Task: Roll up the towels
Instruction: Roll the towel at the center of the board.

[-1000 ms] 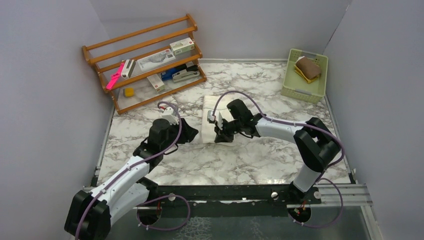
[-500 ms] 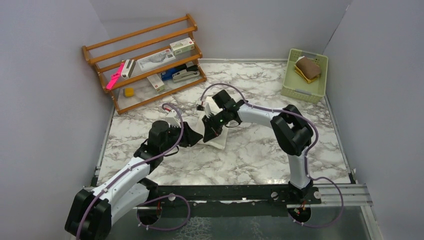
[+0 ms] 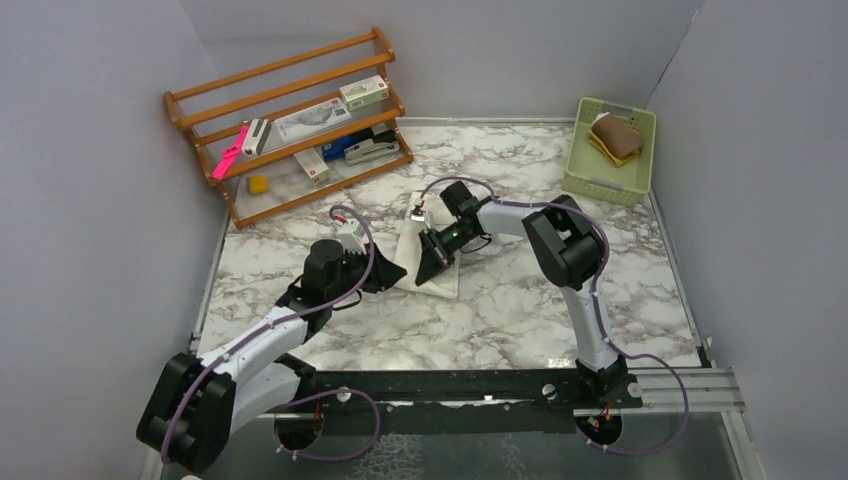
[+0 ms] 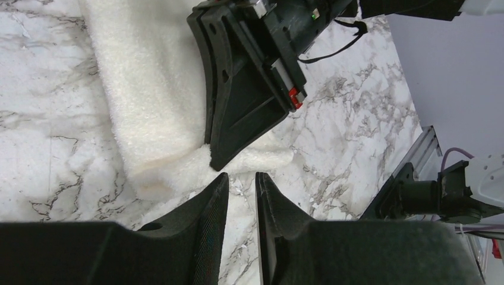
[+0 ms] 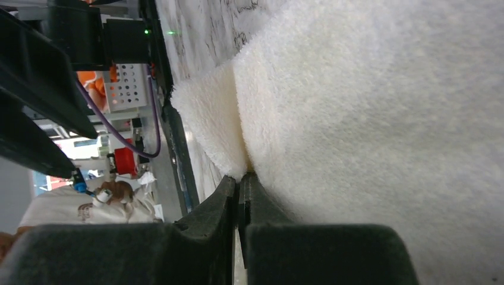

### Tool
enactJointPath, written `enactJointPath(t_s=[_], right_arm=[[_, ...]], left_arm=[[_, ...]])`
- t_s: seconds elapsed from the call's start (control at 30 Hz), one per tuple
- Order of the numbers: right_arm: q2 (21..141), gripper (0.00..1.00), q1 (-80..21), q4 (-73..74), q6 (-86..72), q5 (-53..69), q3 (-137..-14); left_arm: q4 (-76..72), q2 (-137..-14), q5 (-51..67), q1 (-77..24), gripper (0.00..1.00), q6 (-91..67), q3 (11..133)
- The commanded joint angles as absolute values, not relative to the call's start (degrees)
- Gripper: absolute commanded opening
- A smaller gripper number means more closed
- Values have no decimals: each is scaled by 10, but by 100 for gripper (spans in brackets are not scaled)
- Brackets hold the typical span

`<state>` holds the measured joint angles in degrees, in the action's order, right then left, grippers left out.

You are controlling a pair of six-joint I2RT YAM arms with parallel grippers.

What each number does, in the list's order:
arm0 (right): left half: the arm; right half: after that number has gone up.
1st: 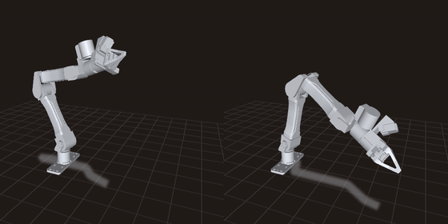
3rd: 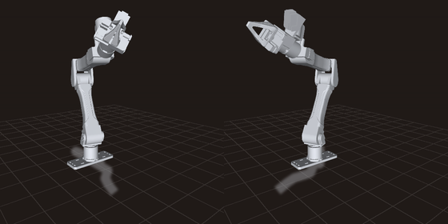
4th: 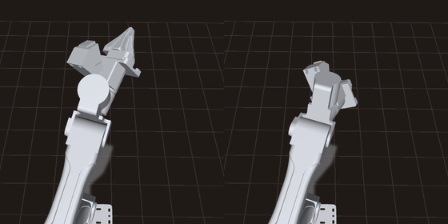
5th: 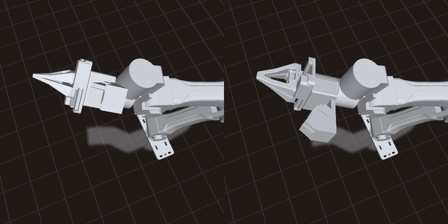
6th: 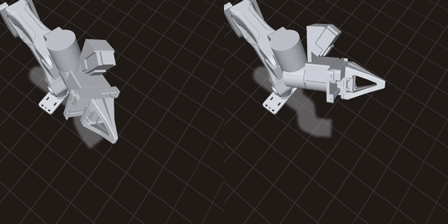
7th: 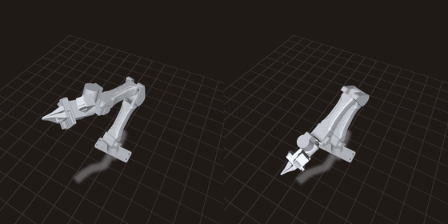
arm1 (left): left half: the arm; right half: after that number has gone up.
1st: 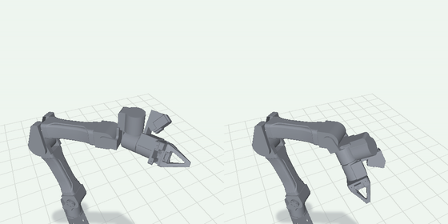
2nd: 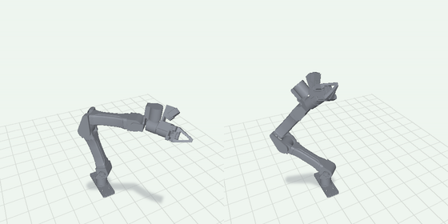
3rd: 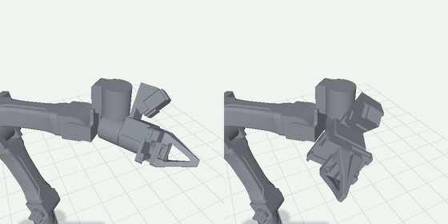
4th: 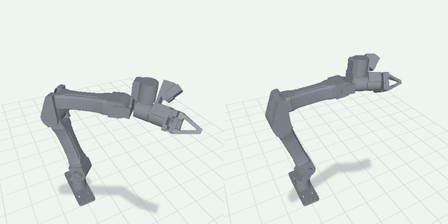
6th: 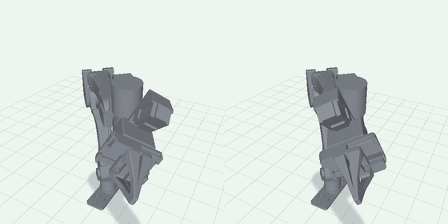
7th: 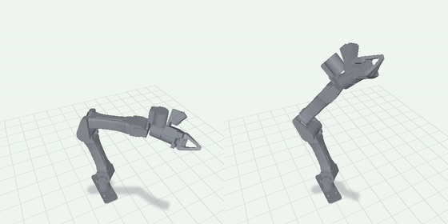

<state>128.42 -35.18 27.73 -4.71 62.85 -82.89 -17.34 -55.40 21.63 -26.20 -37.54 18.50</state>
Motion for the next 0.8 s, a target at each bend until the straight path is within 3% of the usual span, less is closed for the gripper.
enactJointPath(t_s=[0.0, 0.3, 0.53, 0.67, 0.77], right_arm=[[1310, 1, -346, 251, -89, 684, -846], [1331, 1, -335, 213, -129, 677, -841], [1329, 2, -335, 190, -143, 639, -834], [1309, 33, -335, 189, -130, 600, -826], [1282, 40, -334, 189, -116, 560, -813]], left_arm=[[-248, -609, 214, -260, 25, -381, 190], [-346, -740, 234, -260, 18, -393, 192], [-374, -828, 176, -260, 14, -380, 195], [-374, -876, 157, -258, 10, -362, 206], [-374, -887, 143, -252, 8, -358, 207]])
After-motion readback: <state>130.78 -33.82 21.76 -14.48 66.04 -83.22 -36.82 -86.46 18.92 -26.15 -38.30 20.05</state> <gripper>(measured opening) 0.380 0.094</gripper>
